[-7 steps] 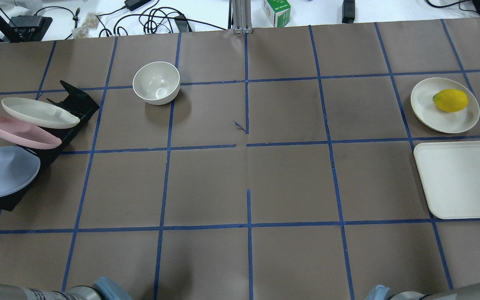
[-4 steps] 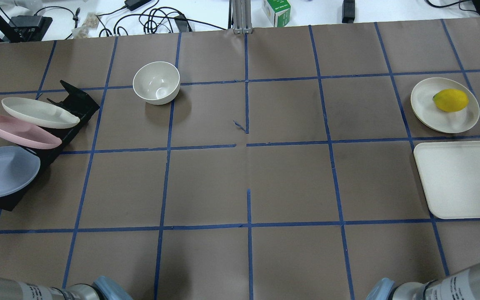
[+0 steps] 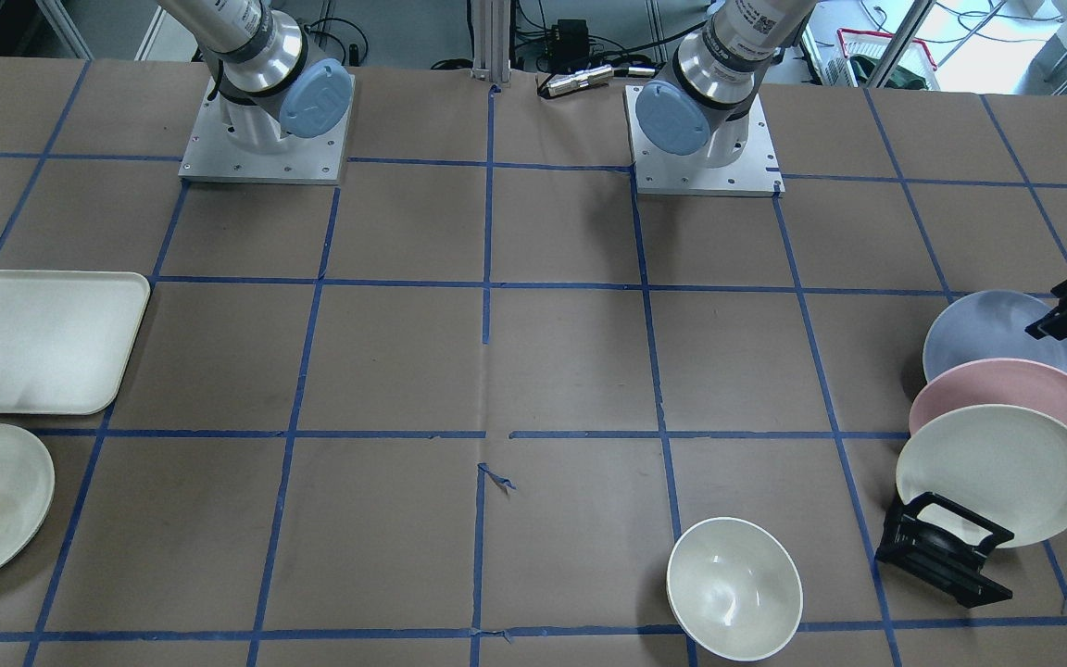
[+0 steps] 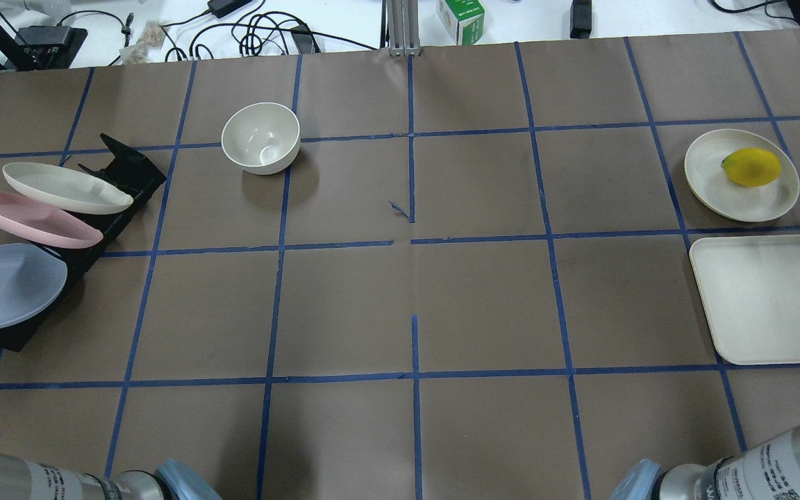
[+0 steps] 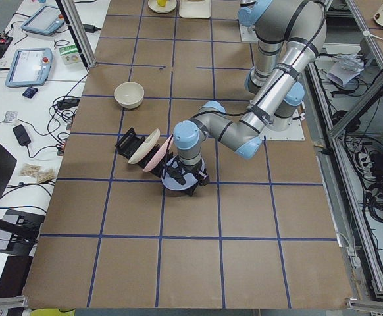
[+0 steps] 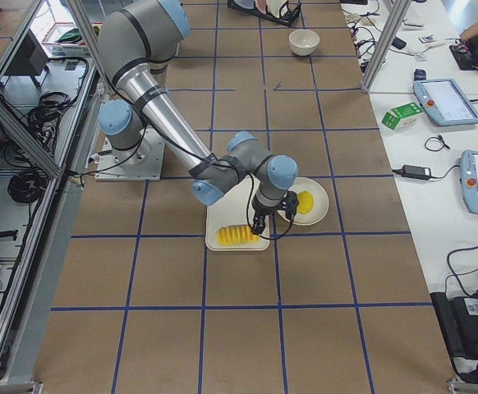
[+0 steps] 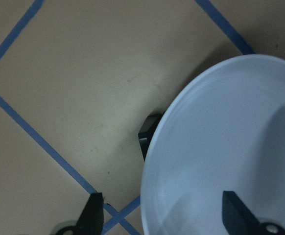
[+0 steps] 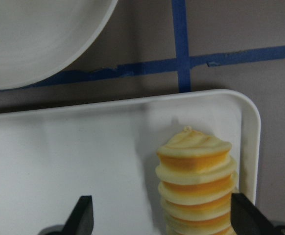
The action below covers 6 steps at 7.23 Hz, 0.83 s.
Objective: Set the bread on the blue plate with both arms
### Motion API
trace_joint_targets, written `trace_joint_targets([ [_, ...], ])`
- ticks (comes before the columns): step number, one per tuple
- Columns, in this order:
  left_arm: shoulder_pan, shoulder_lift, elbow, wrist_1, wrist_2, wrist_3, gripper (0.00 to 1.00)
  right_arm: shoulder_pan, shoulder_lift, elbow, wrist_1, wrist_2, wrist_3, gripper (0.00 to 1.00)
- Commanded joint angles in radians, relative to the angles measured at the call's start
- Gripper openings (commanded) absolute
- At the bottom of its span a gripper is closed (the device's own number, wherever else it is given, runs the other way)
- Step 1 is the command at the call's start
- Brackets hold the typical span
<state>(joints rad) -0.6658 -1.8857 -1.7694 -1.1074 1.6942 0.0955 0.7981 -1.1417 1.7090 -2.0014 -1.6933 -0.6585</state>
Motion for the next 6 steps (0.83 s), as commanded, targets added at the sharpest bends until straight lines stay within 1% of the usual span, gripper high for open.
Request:
trace_joint_targets([
  [1,-0.001,-0.006,-0.001,-0.009,0.056,0.006,0.57,0.0,0.014,0.014,-0.026,-0.023,-0.001,1.0],
  [2,-0.001,-0.007,-0.001,-0.009,0.055,0.001,0.46,-0.013,0.022,0.015,-0.027,-0.023,-0.001,1.0],
  [3,-0.001,-0.015,-0.001,-0.008,0.044,0.0,0.41,-0.034,0.034,0.029,-0.028,-0.017,-0.01,1.0],
  [5,-0.003,-0.015,0.001,-0.002,0.042,0.0,0.34,-0.039,0.048,0.061,-0.092,-0.022,-0.052,1.0],
  [6,-0.003,-0.015,0.007,0.0,0.041,0.004,0.25,-0.039,0.049,0.069,-0.094,-0.02,-0.053,0.85],
])
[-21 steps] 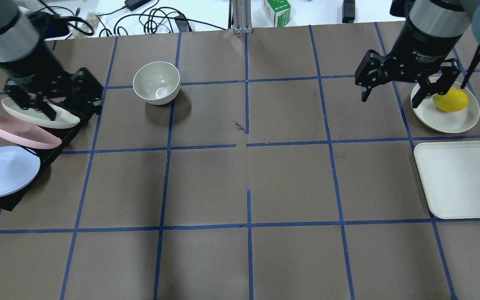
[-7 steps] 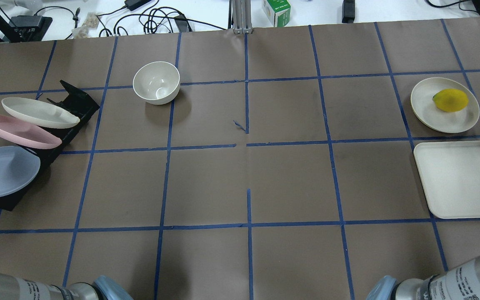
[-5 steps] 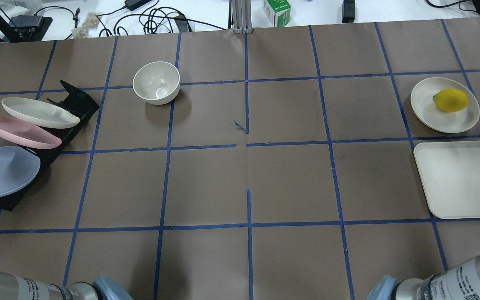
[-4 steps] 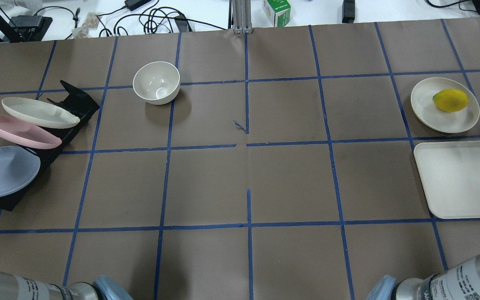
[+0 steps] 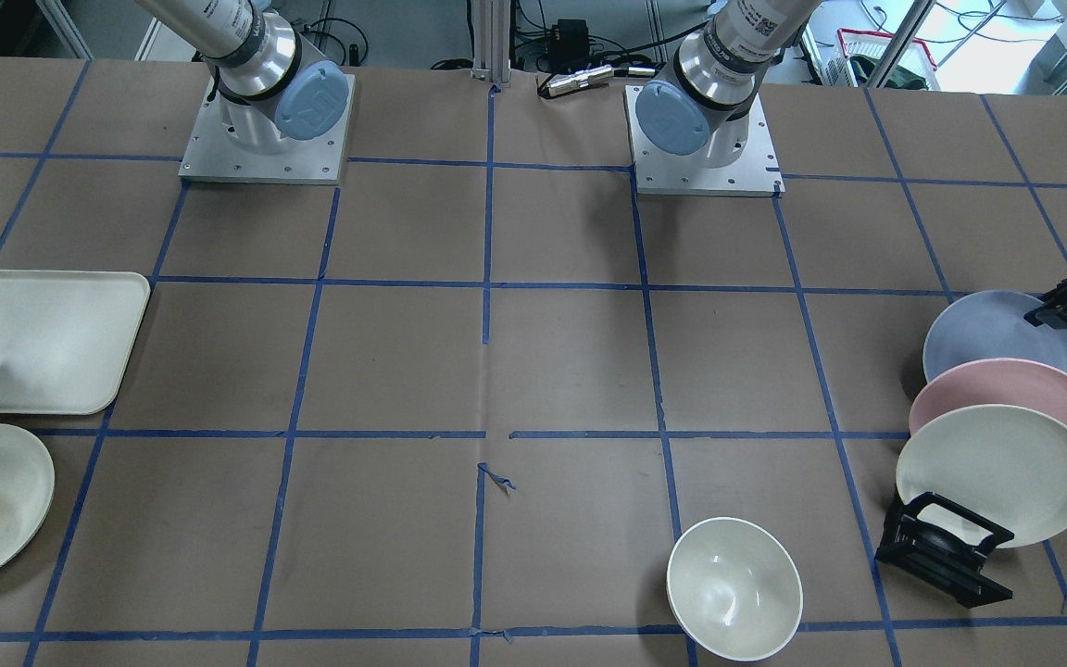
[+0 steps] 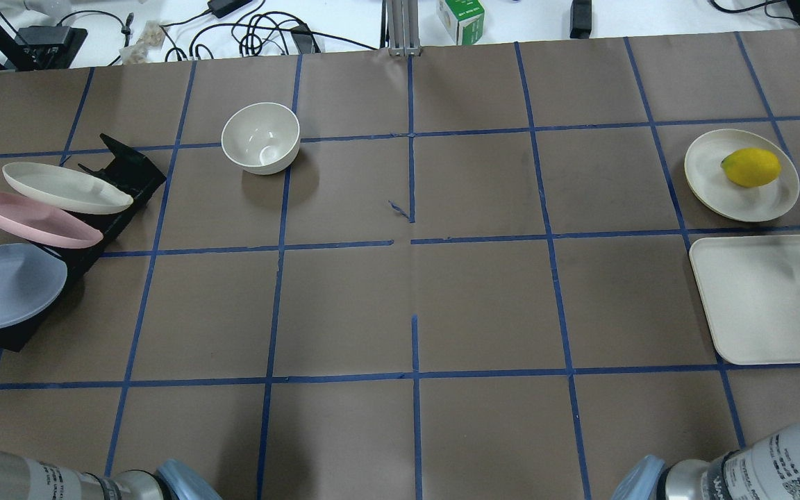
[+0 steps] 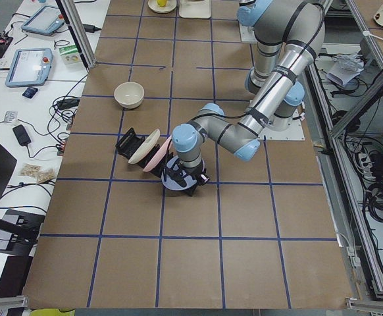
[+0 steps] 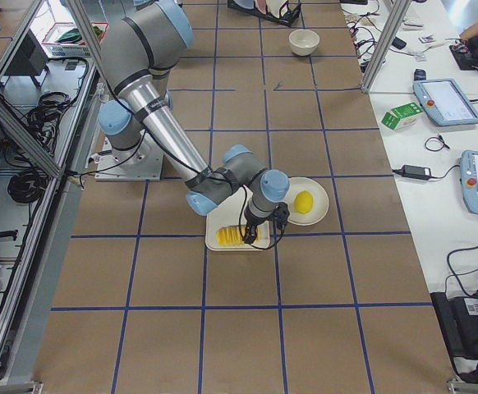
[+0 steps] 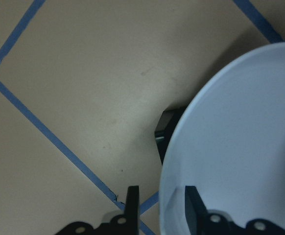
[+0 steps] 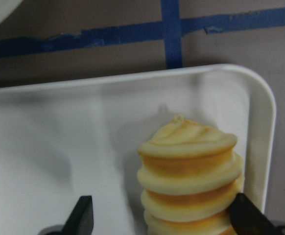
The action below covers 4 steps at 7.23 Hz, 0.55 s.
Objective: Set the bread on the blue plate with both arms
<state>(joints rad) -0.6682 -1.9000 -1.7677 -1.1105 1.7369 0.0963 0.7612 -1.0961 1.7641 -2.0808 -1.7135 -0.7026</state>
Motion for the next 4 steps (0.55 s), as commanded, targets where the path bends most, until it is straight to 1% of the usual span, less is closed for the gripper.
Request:
trace_joint_targets([
  [1,-0.001,-0.002,0.014,0.0,-0.002,-0.01,0.19,-0.002,-0.001,0.012,-0.012,-0.003,-0.002,0.31],
  [2,-0.002,-0.002,0.014,-0.002,0.0,-0.013,0.16,-0.002,-0.002,0.006,-0.007,-0.005,-0.002,0.0],
  [4,-0.001,-0.011,0.016,-0.005,-0.01,-0.013,0.13,-0.002,-0.016,-0.002,0.01,-0.023,0.0,0.0],
])
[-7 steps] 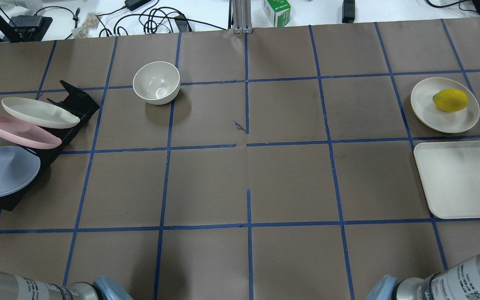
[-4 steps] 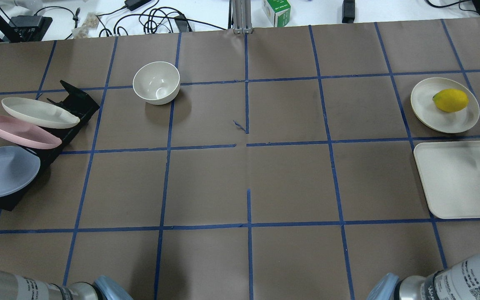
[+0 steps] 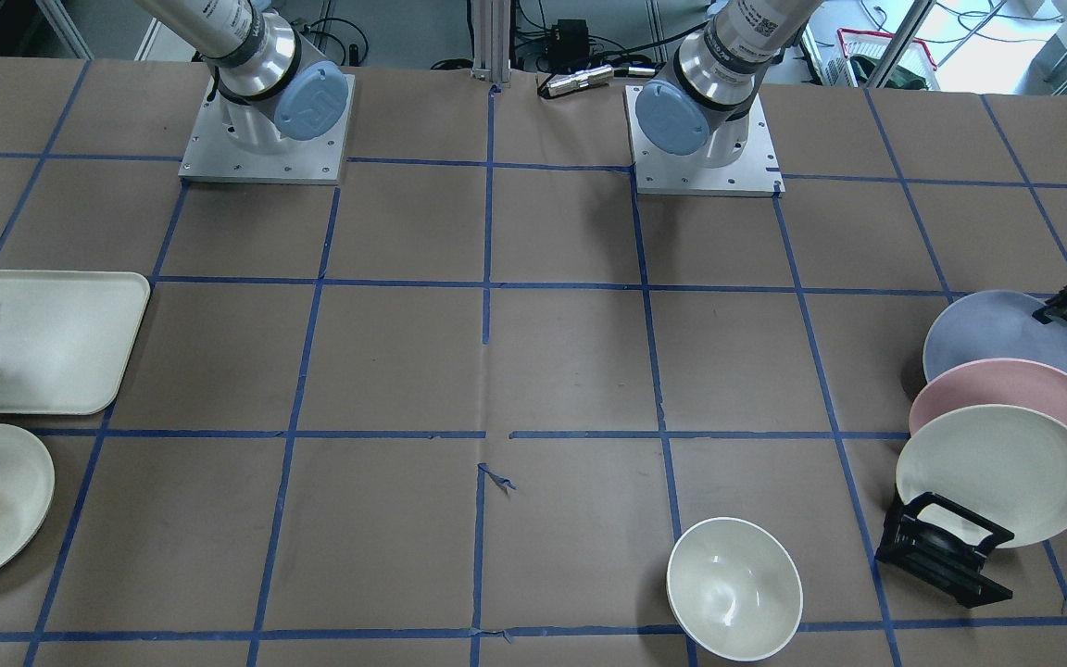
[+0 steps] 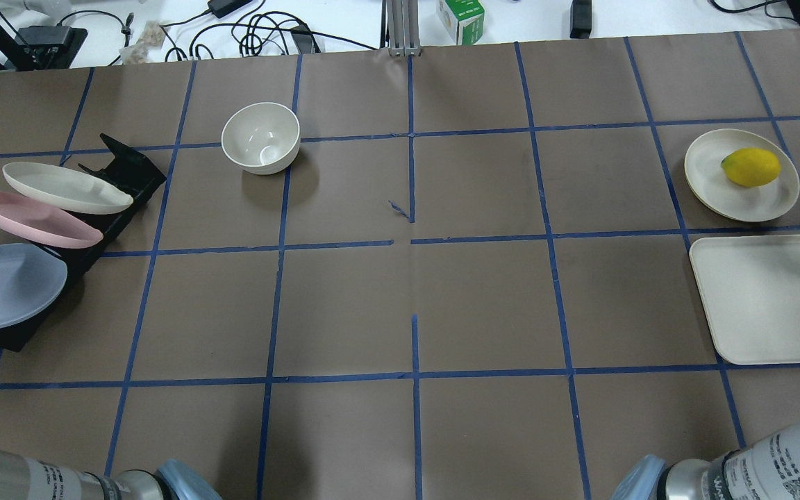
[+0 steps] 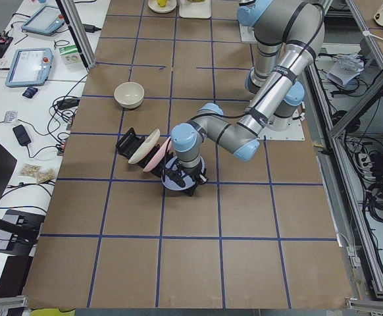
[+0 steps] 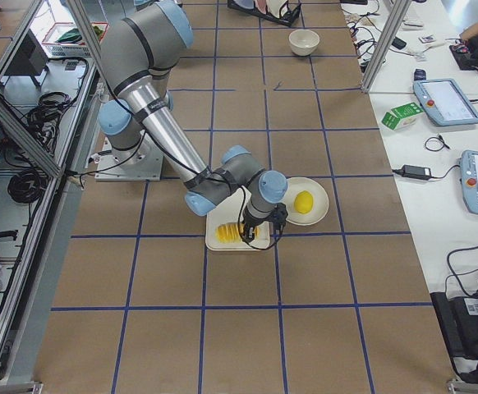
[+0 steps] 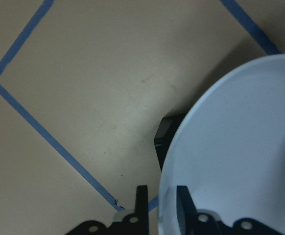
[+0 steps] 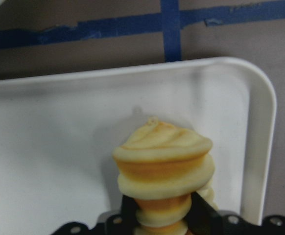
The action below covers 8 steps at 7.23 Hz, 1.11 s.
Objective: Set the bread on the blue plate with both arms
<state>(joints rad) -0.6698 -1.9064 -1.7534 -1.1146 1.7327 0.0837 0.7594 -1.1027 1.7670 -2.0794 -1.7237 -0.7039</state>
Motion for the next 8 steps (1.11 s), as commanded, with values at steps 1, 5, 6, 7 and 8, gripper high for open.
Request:
trace_joint_targets([
  [1,0.001,-0.009,0.003,-0.001,-0.004,-0.001,0.11,0.001,-0.038,-0.003,0.022,-0.014,0.003,0.0],
  [5,0.001,0.003,0.025,-0.028,-0.004,-0.002,0.0,0.079,-0.159,-0.038,0.135,0.003,0.043,0.0],
  [6,0.003,0.001,0.026,-0.03,-0.005,-0.004,0.0,0.142,-0.172,-0.084,0.219,0.003,0.113,0.0],
  [7,0.003,0.022,0.028,-0.06,-0.005,-0.005,0.0,0.199,-0.175,-0.136,0.295,0.003,0.165,0.0],
  [8,0.003,0.039,0.044,-0.094,-0.002,-0.004,0.0,0.234,-0.186,-0.174,0.371,0.006,0.234,0.0],
])
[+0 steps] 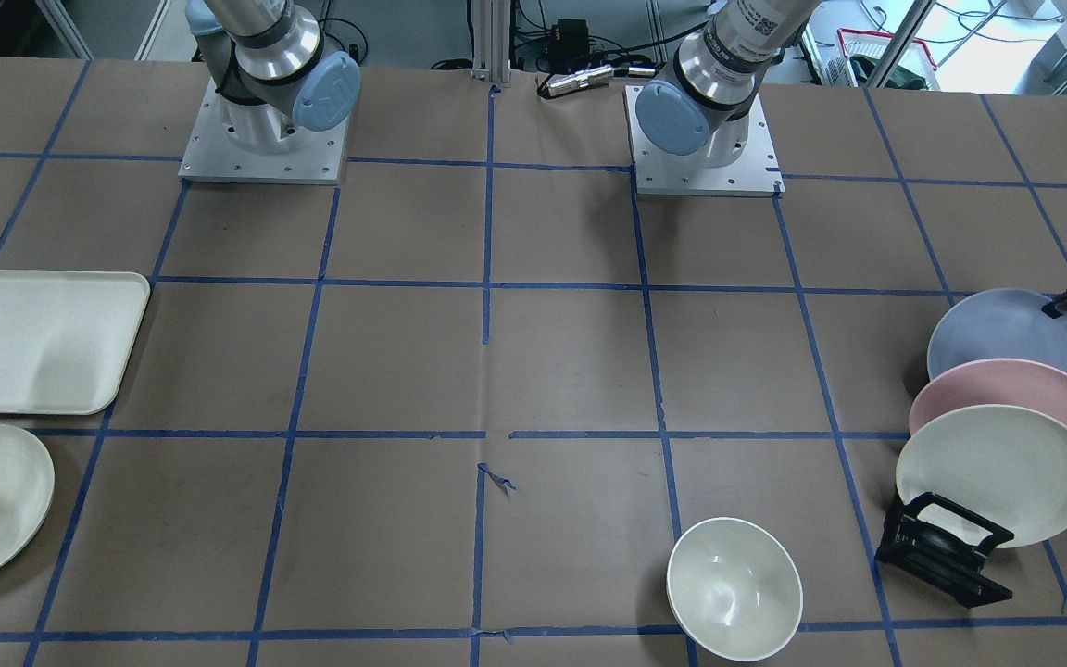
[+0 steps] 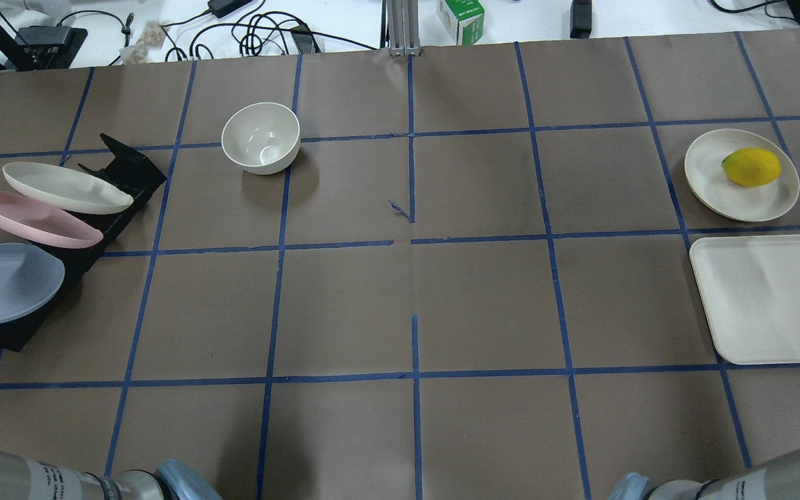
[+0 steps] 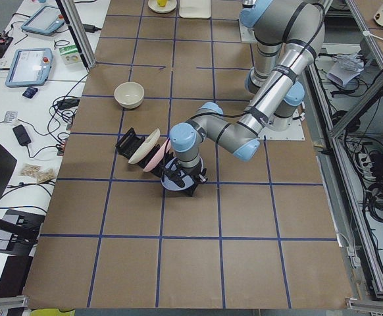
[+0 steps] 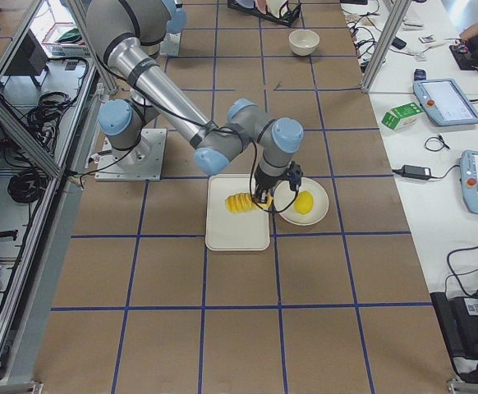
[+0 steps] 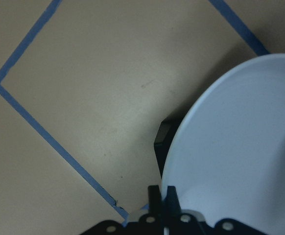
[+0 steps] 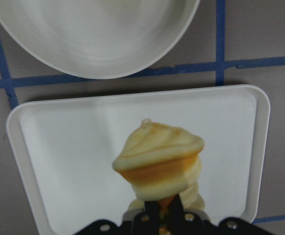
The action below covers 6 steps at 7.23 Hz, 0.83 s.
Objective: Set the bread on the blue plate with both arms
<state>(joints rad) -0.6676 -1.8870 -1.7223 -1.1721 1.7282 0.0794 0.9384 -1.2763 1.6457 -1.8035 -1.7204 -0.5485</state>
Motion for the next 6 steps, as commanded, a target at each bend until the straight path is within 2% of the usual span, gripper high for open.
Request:
trace_joint_targets([
  [1,0.002,0.046,0.051,-0.178,0.01,-0.001,0.0,0.1,-0.015,-0.066,0.137,0.03,0.141,0.0],
  [3,0.002,0.103,0.144,-0.364,0.019,-0.024,0.0,0.167,-0.041,-0.063,0.174,0.048,0.255,0.0],
  [5,0.0,0.204,0.144,-0.607,0.021,-0.056,0.0,0.27,-0.076,-0.064,0.211,0.053,0.393,0.0],
  [6,-0.016,0.251,0.132,-0.642,0.004,-0.061,0.0,0.324,-0.089,-0.064,0.228,0.055,0.46,0.0],
])
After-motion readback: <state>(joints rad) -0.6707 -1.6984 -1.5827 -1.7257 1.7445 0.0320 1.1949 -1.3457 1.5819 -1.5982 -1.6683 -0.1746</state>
